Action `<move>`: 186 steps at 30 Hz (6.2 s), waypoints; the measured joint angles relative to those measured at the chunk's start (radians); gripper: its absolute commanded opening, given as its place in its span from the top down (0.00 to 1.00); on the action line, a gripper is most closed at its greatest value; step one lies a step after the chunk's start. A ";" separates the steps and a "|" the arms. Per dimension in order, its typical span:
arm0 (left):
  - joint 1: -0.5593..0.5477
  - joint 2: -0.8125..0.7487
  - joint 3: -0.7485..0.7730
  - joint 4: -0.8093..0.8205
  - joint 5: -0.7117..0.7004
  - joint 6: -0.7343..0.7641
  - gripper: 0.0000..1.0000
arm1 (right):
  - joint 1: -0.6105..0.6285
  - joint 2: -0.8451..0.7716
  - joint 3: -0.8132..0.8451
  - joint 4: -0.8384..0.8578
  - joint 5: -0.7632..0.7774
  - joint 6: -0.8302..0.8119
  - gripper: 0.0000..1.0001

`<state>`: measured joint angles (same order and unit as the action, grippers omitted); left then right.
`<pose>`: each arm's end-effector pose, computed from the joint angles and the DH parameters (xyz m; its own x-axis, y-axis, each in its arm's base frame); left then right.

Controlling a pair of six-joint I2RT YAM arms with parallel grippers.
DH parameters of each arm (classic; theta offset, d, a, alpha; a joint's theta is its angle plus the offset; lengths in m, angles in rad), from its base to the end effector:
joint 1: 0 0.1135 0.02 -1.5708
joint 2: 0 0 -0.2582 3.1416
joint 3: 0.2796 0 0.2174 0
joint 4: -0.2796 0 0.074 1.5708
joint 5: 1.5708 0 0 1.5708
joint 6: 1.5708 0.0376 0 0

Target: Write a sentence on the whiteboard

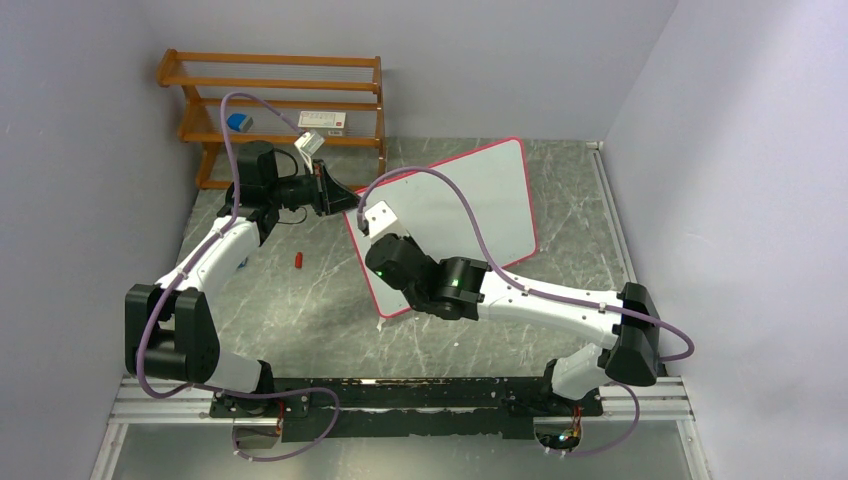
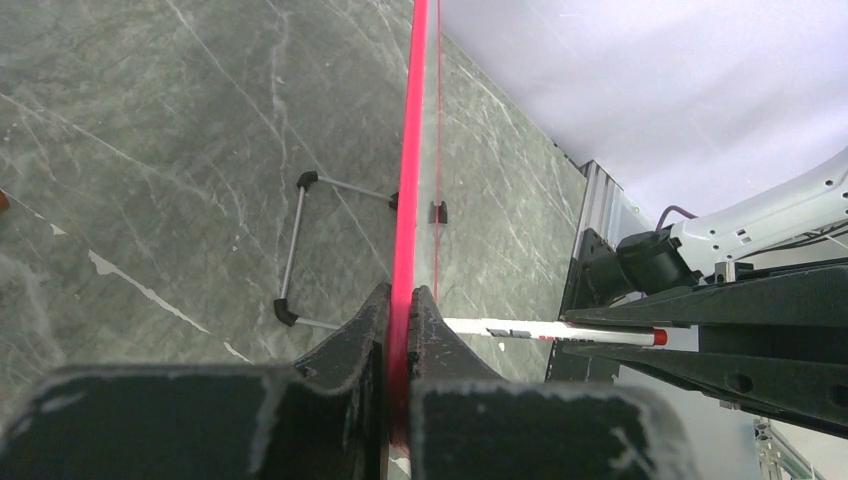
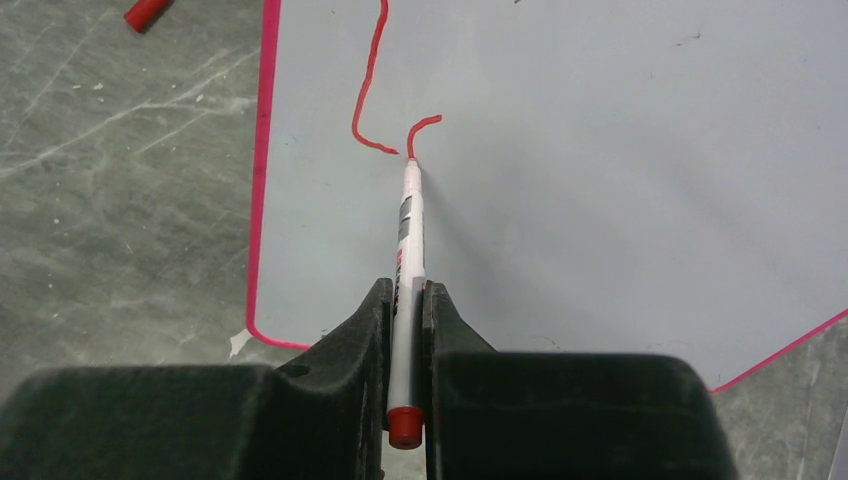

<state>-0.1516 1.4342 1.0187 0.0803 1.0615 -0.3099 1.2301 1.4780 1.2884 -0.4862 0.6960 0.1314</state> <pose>0.2792 -0.0759 0.3095 -0.5807 -0.0617 -0.8118 0.7472 0.3556 -0.5615 0.1206 0.2680 0.3258 -0.2801 -0.4891 -0.8260 -0.5240 0.7989 -0.2954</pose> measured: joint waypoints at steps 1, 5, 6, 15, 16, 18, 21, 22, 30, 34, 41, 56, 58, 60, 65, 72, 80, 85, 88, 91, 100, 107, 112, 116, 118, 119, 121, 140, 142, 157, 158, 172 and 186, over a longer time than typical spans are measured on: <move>0.000 0.000 0.000 0.000 0.000 0.000 0.95 | 0.000 0.000 0.000 -0.002 0.002 0.000 1.00; 0.000 0.001 0.000 0.000 0.000 0.000 0.95 | 0.001 -0.003 -0.008 -0.006 0.021 0.004 1.00; 0.000 0.001 0.001 0.000 0.000 0.000 0.95 | 0.001 -0.005 -0.012 -0.005 0.026 0.005 1.00; 0.000 0.001 0.002 0.000 0.000 0.000 0.95 | 0.001 -0.010 -0.024 0.005 0.068 0.006 1.00; 0.000 0.001 0.002 0.000 0.000 0.000 0.95 | 0.001 -0.011 -0.026 0.010 0.073 0.005 1.00; 0.000 0.001 0.002 0.000 0.000 0.000 0.95 | 0.001 -0.013 -0.029 0.019 0.079 0.003 1.00; 0.000 0.002 0.002 0.000 0.000 0.000 0.95 | 0.001 -0.013 -0.032 0.030 0.082 -0.001 1.00; 0.000 0.002 0.002 0.000 0.000 0.000 0.95 | 0.001 -0.013 -0.032 0.034 0.084 -0.004 1.00; 0.000 0.002 0.002 0.000 0.000 0.000 0.95 | 0.000 -0.014 -0.032 0.068 0.091 -0.020 1.00; 0.000 0.002 0.002 0.000 0.000 0.000 0.95 | 0.000 -0.014 -0.032 0.079 0.090 -0.025 1.00; 0.000 0.002 0.002 0.000 0.000 0.000 0.95 | 0.000 -0.014 -0.032 0.095 0.090 -0.035 1.00; 0.000 0.002 0.002 0.000 0.000 0.000 0.95 | 0.000 -0.013 -0.032 0.115 0.074 -0.050 1.00; 0.000 0.002 0.002 0.000 0.000 0.000 0.95 | 0.000 -0.014 -0.032 0.117 0.073 -0.051 1.00; 0.000 0.002 0.002 0.000 0.000 0.000 0.95 | 0.000 -0.013 -0.032 0.119 0.070 -0.051 1.00; 0.000 0.002 0.002 -0.001 0.000 0.000 0.95 | 0.000 -0.014 -0.032 0.121 0.064 -0.051 1.00; 0.000 0.002 0.004 -0.005 0.000 0.004 0.95 | 0.000 -0.017 -0.032 0.117 0.058 -0.050 1.00; -0.003 0.002 0.014 -0.023 0.000 0.012 0.95 | -0.003 -0.066 -0.045 0.114 0.069 -0.049 1.00; -0.003 0.002 0.014 -0.025 0.000 0.014 0.95 | -0.011 -0.077 -0.052 0.111 0.080 -0.046 1.00; -0.003 0.002 0.014 -0.026 0.000 0.015 0.95 | -0.019 -0.077 -0.064 0.110 0.079 -0.045 1.00; -0.003 0.002 0.014 -0.026 0.000 0.015 0.95 | -0.026 -0.074 -0.070 0.108 0.078 -0.044 1.00; -0.003 0.002 0.014 -0.026 0.000 0.015 0.95 | -0.033 -0.072 -0.072 0.119 0.066 -0.045 1.00; -0.003 0.004 0.014 -0.026 -0.001 0.016 0.95 | -0.039 -0.061 -0.072 0.123 0.053 -0.046 1.00; -0.003 0.005 0.015 -0.026 -0.002 0.016 0.95 | -0.042 -0.061 -0.072 0.123 0.053 -0.045 1.00; -0.003 0.005 0.015 -0.026 -0.003 0.016 0.95 | -0.042 -0.061 -0.074 0.122 0.052 -0.040 1.00; -0.003 0.006 0.015 -0.026 -0.004 0.016 0.95 | -0.042 -0.061 -0.078 0.122 0.053 -0.037 1.00; -0.003 0.006 0.015 -0.026 -0.004 0.016 0.95 | -0.042 -0.061 -0.079 0.120 0.053 -0.035 1.00; -0.003 0.006 0.015 -0.026 -0.005 0.016 0.95 | -0.042 -0.061 -0.080 0.115 0.053 -0.030 1.00; -0.003 0.006 0.017 -0.033 -0.008 0.019 0.95 | -0.042 -0.080 -0.119 0.068 0.053 0.014 1.00; -0.003 0.006 0.017 -0.033 -0.008 0.019 0.95 | -0.042 -0.080 -0.119 0.069 0.053 0.016 1.00; -0.003 0.009 0.019 -0.033 -0.008 0.019 0.95 | -0.042 -0.082 -0.124 0.084 0.061 0.010 1.00; -0.003 0.010 0.020 -0.033 -0.008 0.019 0.95 | -0.042 -0.082 -0.126 0.087 0.061 0.007 1.00; -0.003 0.012 0.021 -0.033 -0.006 0.019 0.95 | -0.043 -0.089 -0.138 0.142 0.086 -0.024 1.00; -0.003 0.012 0.021 -0.033 -0.006 0.019 0.95 | -0.051 -0.089 -0.138 0.175 0.106 -0.043 1.00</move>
<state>-0.1551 1.4460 1.0401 0.0471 1.0557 -0.2905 1.1790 1.3895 1.1507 -0.3115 0.8017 0.0883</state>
